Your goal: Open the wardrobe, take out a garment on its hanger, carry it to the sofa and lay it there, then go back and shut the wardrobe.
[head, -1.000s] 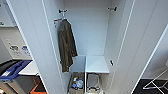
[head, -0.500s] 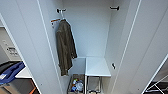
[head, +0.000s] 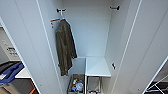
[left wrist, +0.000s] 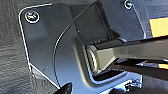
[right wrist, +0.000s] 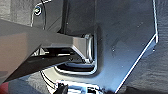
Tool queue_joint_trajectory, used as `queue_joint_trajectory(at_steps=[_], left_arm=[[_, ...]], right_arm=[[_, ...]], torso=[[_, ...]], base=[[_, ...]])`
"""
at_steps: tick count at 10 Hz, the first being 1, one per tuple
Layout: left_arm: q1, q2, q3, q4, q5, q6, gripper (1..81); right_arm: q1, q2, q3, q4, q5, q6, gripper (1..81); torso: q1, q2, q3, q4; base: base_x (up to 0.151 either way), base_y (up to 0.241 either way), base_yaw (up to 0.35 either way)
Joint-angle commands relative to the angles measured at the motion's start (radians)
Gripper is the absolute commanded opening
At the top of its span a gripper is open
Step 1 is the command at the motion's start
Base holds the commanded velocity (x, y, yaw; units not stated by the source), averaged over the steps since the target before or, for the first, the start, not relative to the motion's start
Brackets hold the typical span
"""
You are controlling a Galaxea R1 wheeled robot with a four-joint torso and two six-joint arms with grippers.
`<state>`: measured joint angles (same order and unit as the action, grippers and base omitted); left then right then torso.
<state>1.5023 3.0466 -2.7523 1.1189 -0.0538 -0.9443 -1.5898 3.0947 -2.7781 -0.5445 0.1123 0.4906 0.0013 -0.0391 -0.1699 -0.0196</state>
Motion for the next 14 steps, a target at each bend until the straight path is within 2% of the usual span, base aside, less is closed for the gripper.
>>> queue_joint_trajectory(at_steps=[1, 3, 5, 6, 7, 9, 10, 12, 14], left_arm=[[0.0, -0.012, -0.001, -0.099, 0.089, -0.067, 81.1], [0.005, -0.012, 0.002, -0.117, 0.164, -0.076, 81.1], [0.003, -0.008, 0.005, -0.154, 0.195, -0.058, 81.1], [0.002, 0.0, 0.008, -0.192, 0.242, 0.044, 81.1], [0.0, 0.002, 0.01, -0.297, 0.239, 0.23, 81.1], [-0.01, -0.012, 0.04, -0.598, 0.238, 0.612, 81.1], [-0.021, -0.032, 0.069, -0.691, 0.238, 0.697, 81.1], [-0.036, -0.103, 0.157, -0.74, 0.226, 0.702, 81.1], [-0.061, -0.204, 0.284, -0.732, 0.157, 0.714, 81.1]], right_arm=[[0.027, 0.005, 0.006, 0.0, -0.046, 0.0, 81.1], [0.036, 0.001, -0.001, 0.0, -0.048, -0.003, 81.1], [0.041, -0.008, 0.003, -0.002, -0.049, -0.004, 81.1], [0.038, -0.008, 0.009, -0.009, -0.048, -0.006, 81.1], [0.035, -0.009, 0.014, -0.012, -0.048, -0.006, 81.1], [0.026, -0.014, 0.019, -0.012, -0.046, -0.004, 81.1], [0.02, -0.022, 0.026, -0.011, -0.034, -0.006, 81.1], [0.018, -0.091, 0.112, -0.011, -0.028, -0.006, 81.1], [0.033, -0.216, 0.301, -0.009, -0.028, 0.0, 81.1]], torso=[[0.0, 0.0, 0.0, 0.0], [0.0, 0.0, 0.0, 0.0], [0.0, 0.0, 0.0, 0.0], [0.0, 0.0, 0.0, 0.0], [0.0, 0.0, 0.0, 0.0], [0.0, 0.0, 0.0, 0.0], [0.0, 0.0, 0.0, 0.0], [0.0, 0.0, 0.0, 0.0], [0.0, 0.0, 0.0, 0.0]], base=[[0.0, 0.0, 0.0], [0.0, 0.0, 0.0], [0.0, 0.0, 0.0], [0.0, 0.0, 0.0], [0.0, 0.0, 0.0], [0.0, 0.0, 0.0], [0.0, 0.0, 0.0], [0.0, 0.0, 0.0], [0.0, 0.0, 0.0]])
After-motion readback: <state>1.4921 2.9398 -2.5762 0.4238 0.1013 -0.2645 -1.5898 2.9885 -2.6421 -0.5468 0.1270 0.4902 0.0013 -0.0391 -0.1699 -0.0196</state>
